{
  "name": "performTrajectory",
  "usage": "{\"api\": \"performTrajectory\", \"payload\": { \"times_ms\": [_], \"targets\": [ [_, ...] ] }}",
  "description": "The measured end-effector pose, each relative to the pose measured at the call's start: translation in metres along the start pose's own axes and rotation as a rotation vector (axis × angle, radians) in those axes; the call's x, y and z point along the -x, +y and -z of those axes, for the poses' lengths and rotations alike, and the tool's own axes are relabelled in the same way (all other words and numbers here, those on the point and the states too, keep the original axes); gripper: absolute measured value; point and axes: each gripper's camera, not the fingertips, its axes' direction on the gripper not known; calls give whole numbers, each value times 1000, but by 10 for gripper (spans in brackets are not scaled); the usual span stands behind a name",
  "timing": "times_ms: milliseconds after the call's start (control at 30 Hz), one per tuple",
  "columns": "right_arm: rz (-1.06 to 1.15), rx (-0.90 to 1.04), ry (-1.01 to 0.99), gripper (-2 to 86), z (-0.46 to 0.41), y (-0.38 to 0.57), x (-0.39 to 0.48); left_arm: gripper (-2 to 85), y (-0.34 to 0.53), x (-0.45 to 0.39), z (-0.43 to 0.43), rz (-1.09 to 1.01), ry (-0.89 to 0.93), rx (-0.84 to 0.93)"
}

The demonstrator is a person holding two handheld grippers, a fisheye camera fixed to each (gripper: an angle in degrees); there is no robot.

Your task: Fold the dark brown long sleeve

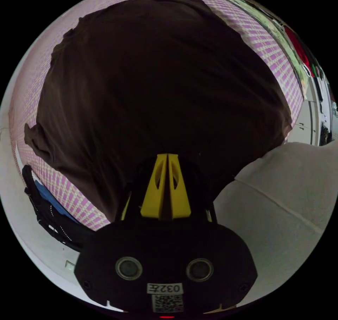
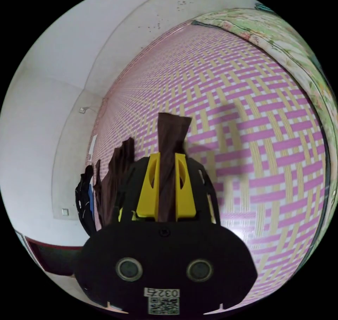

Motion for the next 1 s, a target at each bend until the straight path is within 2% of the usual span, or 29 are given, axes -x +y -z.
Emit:
{"api": "performTrajectory", "payload": {
  "times_ms": [200, 367, 467, 567, 667, 733, 767, 800, 833, 900, 1000],
  "targets": [
    [-100, 73, 71, 92, -31, -56, -19, -10, -7, 15, -4, 60, 42, 23],
    [-64, 116, 53, 3, -41, -58, -22, -10, 5, 32, -11, 129, 27, 1],
    [1, -1, -16, -6, -9, -40, -11, -10, 22, 49, -18, 174, 33, -40],
    [191, -91, -167, -8, 35, -7, 28, -9, 54, 83, -28, 217, 128, -165],
    [456, -111, -283, -9, 80, 54, 92, -5, 98, 137, -29, 279, 389, -408],
    [634, -70, -318, -9, 100, 118, 144, 8, 134, 190, -26, 332, 704, -701],
    [668, -60, -319, -9, 104, 135, 155, 13, 140, 204, -27, 318, 799, -763],
    [719, -55, -323, -9, 108, 172, 175, 66, 148, 230, -34, 296, 991, -850],
    [752, -51, -328, -9, 107, 208, 190, 101, 153, 254, -46, 284, 1165, -906],
    [795, -26, -301, -9, 97, 259, 208, 122, 161, 283, -66, 264, 1357, -982],
    [787, 48, -219, -9, 64, 332, 223, 132, 167, 320, -106, 311, 1463, -958]
  ]
}}
